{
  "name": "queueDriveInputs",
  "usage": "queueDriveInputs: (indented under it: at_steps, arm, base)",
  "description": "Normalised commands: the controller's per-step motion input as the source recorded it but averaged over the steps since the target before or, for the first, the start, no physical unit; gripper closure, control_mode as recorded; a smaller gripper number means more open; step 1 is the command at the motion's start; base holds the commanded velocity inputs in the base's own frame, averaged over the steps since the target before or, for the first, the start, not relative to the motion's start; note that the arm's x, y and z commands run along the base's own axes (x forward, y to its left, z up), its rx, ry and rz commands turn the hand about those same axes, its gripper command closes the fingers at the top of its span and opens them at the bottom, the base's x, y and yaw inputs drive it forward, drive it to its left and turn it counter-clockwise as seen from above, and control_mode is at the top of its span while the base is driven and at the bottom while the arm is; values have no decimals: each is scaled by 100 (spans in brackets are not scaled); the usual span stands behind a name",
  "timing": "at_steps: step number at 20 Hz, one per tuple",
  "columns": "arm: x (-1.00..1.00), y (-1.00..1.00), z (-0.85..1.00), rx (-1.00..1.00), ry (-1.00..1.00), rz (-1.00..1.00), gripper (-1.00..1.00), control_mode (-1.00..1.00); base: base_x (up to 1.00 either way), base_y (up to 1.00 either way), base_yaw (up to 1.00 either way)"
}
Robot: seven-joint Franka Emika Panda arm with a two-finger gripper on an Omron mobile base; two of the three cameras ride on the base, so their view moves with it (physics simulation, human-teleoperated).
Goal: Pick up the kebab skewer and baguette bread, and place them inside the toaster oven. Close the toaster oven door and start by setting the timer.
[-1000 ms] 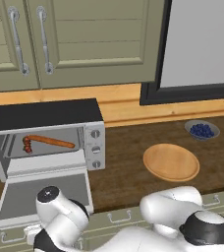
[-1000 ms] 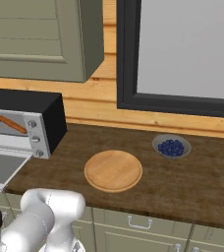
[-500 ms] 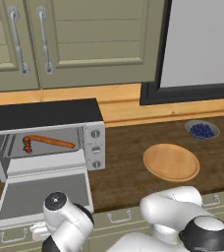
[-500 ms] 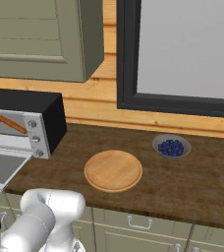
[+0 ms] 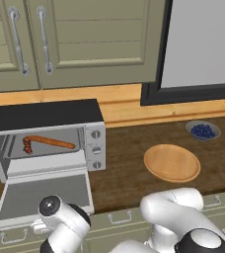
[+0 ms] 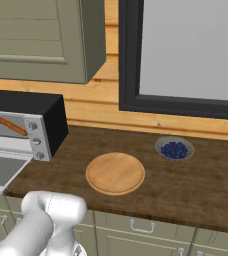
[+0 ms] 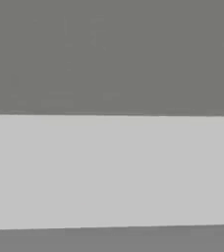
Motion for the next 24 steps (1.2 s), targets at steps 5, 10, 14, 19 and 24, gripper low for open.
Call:
queueDriveInputs:
  at_steps: [5,10,14,19,24]
  arm:
    - [90,0,56,0,-36,0,-100,-100]
    - [100,0,78,0,-34,0,-100,-100]
    - [100,0,73,0,-37,0,-100,-100]
    - [100,0,31,1,-34,0,-100,-100]
    - [100,0,0,3,-20,0,-100,-100]
  base:
    - [0,0,0]
    - [0,0,0]
    - [0,0,0]
    - [0,0,0]
    - [0,0,0]
